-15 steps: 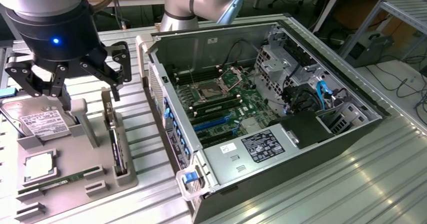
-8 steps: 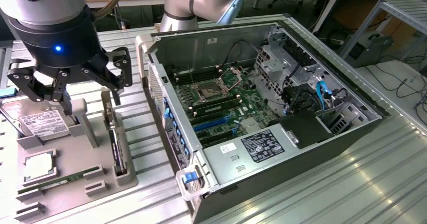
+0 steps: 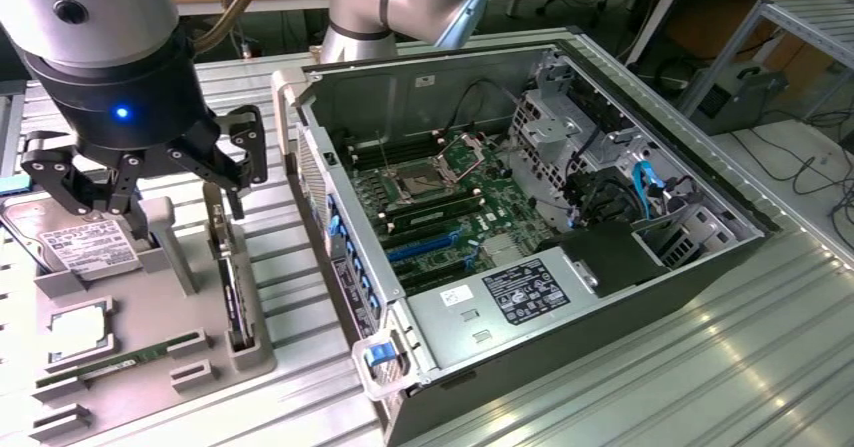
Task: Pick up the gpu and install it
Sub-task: 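Pick up the gpu and move the gpu toward the slot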
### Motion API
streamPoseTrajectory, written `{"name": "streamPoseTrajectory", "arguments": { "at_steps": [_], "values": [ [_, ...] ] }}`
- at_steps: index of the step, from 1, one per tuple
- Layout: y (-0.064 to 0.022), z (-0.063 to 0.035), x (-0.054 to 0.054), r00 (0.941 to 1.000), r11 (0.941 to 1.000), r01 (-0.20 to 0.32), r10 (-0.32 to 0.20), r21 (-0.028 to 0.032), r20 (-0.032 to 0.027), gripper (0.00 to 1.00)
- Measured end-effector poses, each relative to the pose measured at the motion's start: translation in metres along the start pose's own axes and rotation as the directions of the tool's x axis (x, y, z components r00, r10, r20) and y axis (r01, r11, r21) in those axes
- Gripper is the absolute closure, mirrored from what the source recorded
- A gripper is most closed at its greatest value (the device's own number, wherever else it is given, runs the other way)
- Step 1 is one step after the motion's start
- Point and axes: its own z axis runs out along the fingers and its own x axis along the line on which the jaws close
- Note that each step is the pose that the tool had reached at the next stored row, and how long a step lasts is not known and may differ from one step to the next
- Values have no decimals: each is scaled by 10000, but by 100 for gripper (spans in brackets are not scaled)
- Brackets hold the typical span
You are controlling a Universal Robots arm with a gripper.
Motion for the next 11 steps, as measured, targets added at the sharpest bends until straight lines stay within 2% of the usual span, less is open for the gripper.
{"name": "streamPoseTrajectory", "arguments": {
  "at_steps": [11],
  "values": [
    [-60, 139, 0, 10000, 10000, 3, -3, 0, -7, 22]
  ]
}}
